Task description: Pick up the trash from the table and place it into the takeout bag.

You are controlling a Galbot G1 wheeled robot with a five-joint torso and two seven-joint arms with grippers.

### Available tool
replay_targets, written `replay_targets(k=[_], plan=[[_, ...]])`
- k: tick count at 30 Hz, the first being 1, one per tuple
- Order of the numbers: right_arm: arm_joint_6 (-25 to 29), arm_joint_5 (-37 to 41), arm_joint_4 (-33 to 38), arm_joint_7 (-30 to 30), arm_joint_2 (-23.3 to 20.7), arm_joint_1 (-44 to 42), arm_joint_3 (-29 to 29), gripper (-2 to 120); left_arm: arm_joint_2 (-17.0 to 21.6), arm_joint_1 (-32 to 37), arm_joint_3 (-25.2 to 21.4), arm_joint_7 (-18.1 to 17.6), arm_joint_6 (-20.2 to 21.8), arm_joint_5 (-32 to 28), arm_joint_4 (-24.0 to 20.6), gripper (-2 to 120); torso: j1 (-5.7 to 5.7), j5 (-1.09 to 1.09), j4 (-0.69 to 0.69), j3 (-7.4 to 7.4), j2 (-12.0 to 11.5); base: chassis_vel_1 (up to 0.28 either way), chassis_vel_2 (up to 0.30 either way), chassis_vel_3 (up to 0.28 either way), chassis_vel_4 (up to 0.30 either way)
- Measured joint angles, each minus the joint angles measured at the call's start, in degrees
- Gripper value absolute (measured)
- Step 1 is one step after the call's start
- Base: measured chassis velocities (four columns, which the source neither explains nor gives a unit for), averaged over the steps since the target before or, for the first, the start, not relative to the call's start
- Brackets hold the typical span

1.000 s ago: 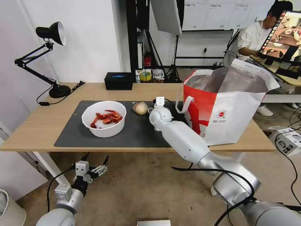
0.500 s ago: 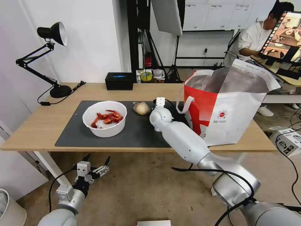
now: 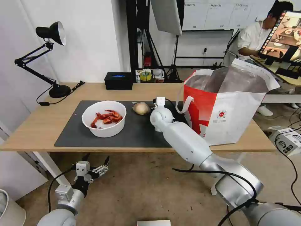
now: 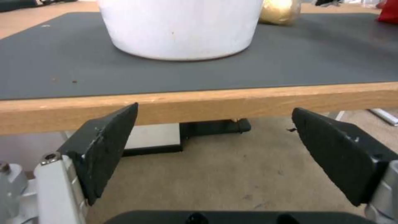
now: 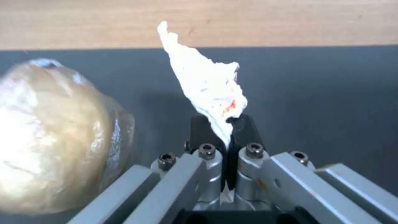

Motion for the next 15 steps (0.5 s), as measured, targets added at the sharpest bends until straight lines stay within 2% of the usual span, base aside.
replay_targets(k=[5, 8, 9, 13, 15], plan=[[0.6, 2.0, 7.0, 0.1, -3.9, -1.5, -0.4, 0, -0.1, 0.2, 0.0, 0.0, 0.0, 0.0, -0.3, 100, 0.00, 0.01, 0.00, 0.00, 0.0, 0.000, 0.000, 0.000, 0.000], [1.5, 4.7, 15.9, -0.1, -7.6, -3.3, 0.1, 0, -0.2, 0.6, -0.1, -0.1, 0.0, 0.2, -0.5, 100, 0.00, 0.02, 0.00, -0.01, 0.0, 0.000, 0.000, 0.000, 0.000], [1.5, 4.7, 15.9, -0.1, -7.6, -3.3, 0.1, 0, -0.2, 0.6, -0.1, -0.1, 0.0, 0.2, -0.5, 100, 0.00, 0.02, 0.00, -0.01, 0.0, 0.000, 0.000, 0.000, 0.000], [3.4, 8.3, 25.2, -1.5, -11.4, -4.8, 1.1, 0, -0.3, 0.7, -0.1, -0.1, 0.0, 0.3, -0.6, 100, 0.00, 0.01, 0.00, -0.01, 0.0, 0.000, 0.000, 0.000, 0.000], [4.0, 8.5, 26.8, -2.0, -12.0, -5.0, 1.3, 0, -0.4, 0.7, -0.1, -0.1, 0.0, 0.3, -0.6, 100, 0.00, 0.01, 0.00, -0.01, 0.0, 0.000, 0.000, 0.000, 0.000]])
